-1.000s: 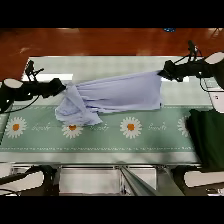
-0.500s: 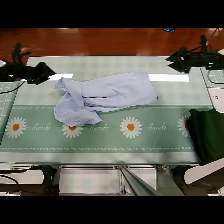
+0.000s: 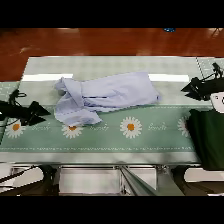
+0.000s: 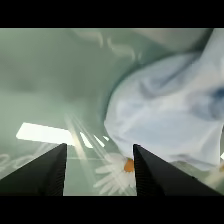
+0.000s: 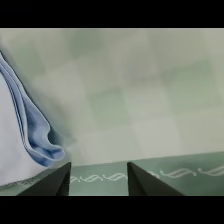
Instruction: Fold the shirts.
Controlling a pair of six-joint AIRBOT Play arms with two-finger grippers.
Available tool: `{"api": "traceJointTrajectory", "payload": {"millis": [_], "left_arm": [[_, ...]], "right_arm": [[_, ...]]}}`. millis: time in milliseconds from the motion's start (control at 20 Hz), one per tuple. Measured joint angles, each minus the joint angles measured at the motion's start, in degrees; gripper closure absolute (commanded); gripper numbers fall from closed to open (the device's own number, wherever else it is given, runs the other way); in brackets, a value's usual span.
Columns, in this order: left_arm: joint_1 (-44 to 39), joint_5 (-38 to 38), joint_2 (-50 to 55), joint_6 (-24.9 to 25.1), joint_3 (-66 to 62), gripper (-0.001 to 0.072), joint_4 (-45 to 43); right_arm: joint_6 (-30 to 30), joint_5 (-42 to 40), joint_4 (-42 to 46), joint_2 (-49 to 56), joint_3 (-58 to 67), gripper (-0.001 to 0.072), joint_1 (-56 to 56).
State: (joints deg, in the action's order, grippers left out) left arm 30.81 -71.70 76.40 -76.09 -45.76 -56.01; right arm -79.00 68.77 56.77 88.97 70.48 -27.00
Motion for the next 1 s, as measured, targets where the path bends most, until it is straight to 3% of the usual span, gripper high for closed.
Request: {"api": "traceJointTrajectory", "payload": {"millis": [300,350,400,450,1000], "left_arm": [[-7.45,5.95,-0.83,0.61,6.71,0.0207,5.42],[-9.31,7.17,-0.85,-0.13,7.06,0.0248,5.86],[-10.86,8.98,-0.9,-0.66,7.19,0.0402,6.16],[-12.28,10.97,-0.81,-1.09,7.28,0.0659,5.99],[-16.02,15.45,-0.57,-0.7,6.45,0.068,6.03]], "right_arm": [[2.56,-0.42,-0.81,-1.38,-5.42,0.0305,0.92],[2.84,-0.42,-0.83,-1.44,-5.68,0.0305,1.57],[3.04,-0.52,-0.83,-1.51,-5.86,0.0305,2.23],[3.17,-0.87,-0.83,-1.53,-5.99,0.0305,3.02],[5.6,-4.66,-6.93,3.72,-6.25,0.0305,10.1]]}}
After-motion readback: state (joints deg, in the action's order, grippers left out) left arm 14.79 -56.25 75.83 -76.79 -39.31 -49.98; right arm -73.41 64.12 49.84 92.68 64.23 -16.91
